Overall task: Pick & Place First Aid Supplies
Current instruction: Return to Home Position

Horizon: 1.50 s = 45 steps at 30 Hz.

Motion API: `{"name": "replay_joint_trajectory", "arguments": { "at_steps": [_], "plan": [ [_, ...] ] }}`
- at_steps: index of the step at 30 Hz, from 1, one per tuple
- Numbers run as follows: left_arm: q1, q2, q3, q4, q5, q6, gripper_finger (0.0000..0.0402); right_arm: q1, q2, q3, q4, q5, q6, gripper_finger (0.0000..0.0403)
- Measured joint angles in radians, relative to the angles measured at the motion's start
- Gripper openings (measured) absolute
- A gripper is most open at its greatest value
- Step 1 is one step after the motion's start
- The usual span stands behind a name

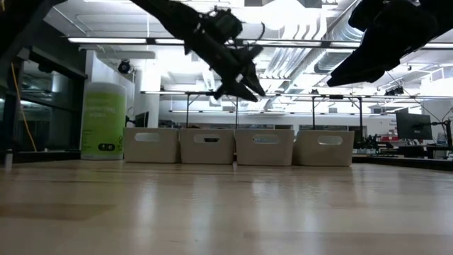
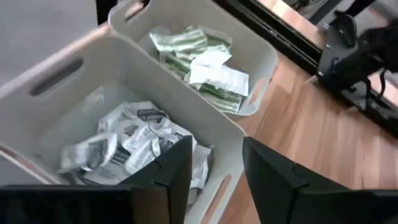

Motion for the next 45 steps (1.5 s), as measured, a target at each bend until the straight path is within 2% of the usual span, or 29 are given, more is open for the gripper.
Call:
{"name": "replay_joint_trajectory", "arguments": {
  "at_steps": [4,6,9,12,15,19,22,24,29,35,40,45],
  "plan": [
    [-0.034,-0.067,-0.010,-0.109,-0.046,0.116,0.0131,0.000,0.000,0.000,-0.005,-0.016,-0.001,0.0217],
    [-0.063,-0.114,-0.059,-0.120,-0.084,0.161,0.0123,0.001,0.000,0.000,-0.024,-0.026,-0.008,0.0217],
    [-0.108,-0.209,-0.201,-0.042,-0.125,0.171,0.0111,0.019,0.000,0.000,-0.067,-0.020,-0.007,0.0217],
    [-0.149,-0.342,-0.424,0.109,-0.134,0.163,0.0103,0.062,-0.004,-0.020,-0.046,0.034,0.006,0.0217],
    [-0.197,-0.490,-0.683,0.302,-0.162,0.120,0.0097,0.111,-0.030,-0.123,0.107,0.096,0.008,0.0217],
    [-0.279,-0.692,-0.981,0.581,-0.175,0.083,0.0094,0.135,-0.071,-0.286,0.423,0.142,-0.030,0.0217],
    [-0.352,-0.837,-1.135,0.657,-0.257,0.082,0.0094,0.112,-0.109,-0.355,0.630,0.154,-0.113,0.0217],
    [-0.400,-0.943,-1.213,0.667,-0.334,0.081,0.0094,0.082,-0.143,-0.379,0.672,0.134,-0.151,0.0217],
    [-0.501,-1.186,-1.350,0.673,-0.451,0.098,0.0094,-0.023,-0.253,-0.388,0.619,-0.001,-0.168,0.0217],
    [-0.568,-1.437,-1.479,0.633,-0.564,0.118,0.0094,-0.155,-0.416,-0.388,0.426,-0.135,-0.144,0.0216],
    [-0.603,-1.576,-1.544,0.565,-0.620,0.118,0.0094,-0.206,-0.536,-0.388,0.280,-0.185,-0.131,0.0216],
    [-0.629,-1.690,-1.549,0.414,-0.696,0.142,0.0094,-0.228,-0.648,-0.388,0.139,-0.184,-0.157,0.0217]
  ]
}}
